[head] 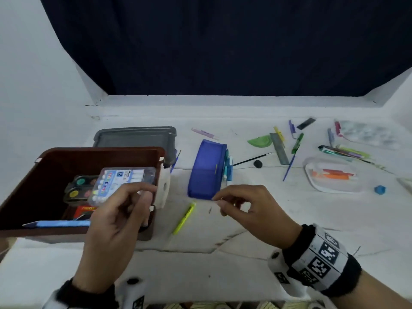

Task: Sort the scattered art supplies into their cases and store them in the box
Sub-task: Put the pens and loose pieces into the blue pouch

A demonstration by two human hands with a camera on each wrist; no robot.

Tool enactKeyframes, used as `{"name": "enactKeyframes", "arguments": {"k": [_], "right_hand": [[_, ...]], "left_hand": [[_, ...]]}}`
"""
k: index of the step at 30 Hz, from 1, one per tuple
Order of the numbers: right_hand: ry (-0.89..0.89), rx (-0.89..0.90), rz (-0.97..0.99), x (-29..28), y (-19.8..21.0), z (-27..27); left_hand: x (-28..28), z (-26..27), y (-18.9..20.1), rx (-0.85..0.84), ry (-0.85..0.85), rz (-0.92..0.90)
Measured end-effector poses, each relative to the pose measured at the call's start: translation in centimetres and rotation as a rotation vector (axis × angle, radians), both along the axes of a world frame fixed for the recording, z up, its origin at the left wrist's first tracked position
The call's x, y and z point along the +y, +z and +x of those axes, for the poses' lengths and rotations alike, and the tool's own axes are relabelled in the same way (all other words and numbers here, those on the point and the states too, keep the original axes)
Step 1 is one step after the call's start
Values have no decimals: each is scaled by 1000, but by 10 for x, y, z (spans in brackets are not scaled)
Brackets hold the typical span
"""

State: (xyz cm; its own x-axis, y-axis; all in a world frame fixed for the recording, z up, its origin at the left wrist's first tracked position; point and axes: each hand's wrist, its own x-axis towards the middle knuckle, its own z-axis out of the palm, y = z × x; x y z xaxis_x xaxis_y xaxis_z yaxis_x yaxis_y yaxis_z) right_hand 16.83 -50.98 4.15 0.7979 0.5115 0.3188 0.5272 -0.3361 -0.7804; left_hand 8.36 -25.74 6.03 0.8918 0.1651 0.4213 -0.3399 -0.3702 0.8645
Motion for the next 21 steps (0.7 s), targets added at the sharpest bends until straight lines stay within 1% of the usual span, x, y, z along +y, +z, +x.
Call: {"name": "enactKeyframes", "arguments": {"k": [3,5,6,8,11,13,15,17,19,21], "right_hand": [[-64,30,-105,-48,-18,16],[-73,38,-244,-78,-32,27],[-62,31,-328,-90,-37,32],[-24,24,-489,-112,-46,44],[27,34,-662,-127,-51,61],[56,61,-735,-131,-54,71],[93,125,-769,-133,-56,80],[109,151,-780,-136,-58,87],[88,149,-756,-140,-59,93],[71,184,-680,-145,-58,97]], "left_hand": [[-38,8,-1,-17,21,-24],[-62,19,-4,13,39,-8],[-74,27,-8,50,35,36],[-94,50,-18,156,38,199],[-111,91,-32,314,76,558],[-116,117,-38,491,85,768],[-119,137,-45,681,65,967],[-121,151,-53,795,45,1094],[-124,156,-57,846,20,1159],[-126,159,-59,862,-11,1226]]}}
